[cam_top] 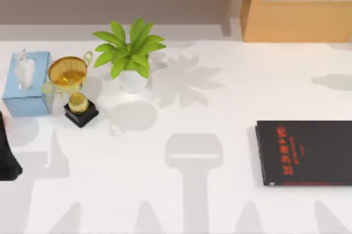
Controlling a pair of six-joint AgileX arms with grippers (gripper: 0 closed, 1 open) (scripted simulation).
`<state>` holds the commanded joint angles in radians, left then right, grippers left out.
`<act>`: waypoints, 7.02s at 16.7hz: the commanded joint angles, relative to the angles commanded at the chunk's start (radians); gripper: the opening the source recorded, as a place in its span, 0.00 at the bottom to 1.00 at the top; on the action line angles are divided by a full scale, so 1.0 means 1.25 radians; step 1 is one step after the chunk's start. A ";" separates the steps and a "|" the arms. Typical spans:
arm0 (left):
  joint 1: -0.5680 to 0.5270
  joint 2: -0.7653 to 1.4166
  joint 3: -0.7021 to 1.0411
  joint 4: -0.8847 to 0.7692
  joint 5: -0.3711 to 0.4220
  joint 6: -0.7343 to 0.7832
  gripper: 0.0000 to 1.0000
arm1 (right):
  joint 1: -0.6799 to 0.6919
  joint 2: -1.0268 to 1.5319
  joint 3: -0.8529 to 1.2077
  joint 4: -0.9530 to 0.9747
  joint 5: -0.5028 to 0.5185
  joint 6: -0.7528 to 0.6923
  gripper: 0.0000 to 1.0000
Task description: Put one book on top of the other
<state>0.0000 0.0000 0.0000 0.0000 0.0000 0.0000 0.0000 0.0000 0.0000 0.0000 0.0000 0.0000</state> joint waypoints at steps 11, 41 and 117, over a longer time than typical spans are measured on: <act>0.000 0.000 0.000 0.000 0.000 0.000 1.00 | -0.106 0.380 0.316 0.131 -0.096 0.001 1.00; 0.000 0.000 0.000 0.000 0.000 0.000 1.00 | -0.358 1.689 1.248 0.442 -0.332 -0.003 1.00; 0.000 0.000 0.000 0.000 0.000 0.000 1.00 | 0.573 0.899 0.148 0.214 0.504 1.601 0.00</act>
<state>0.0000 0.0000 0.0000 0.0000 0.0000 0.0000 0.7159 1.1232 0.1847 0.2680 0.6298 2.0010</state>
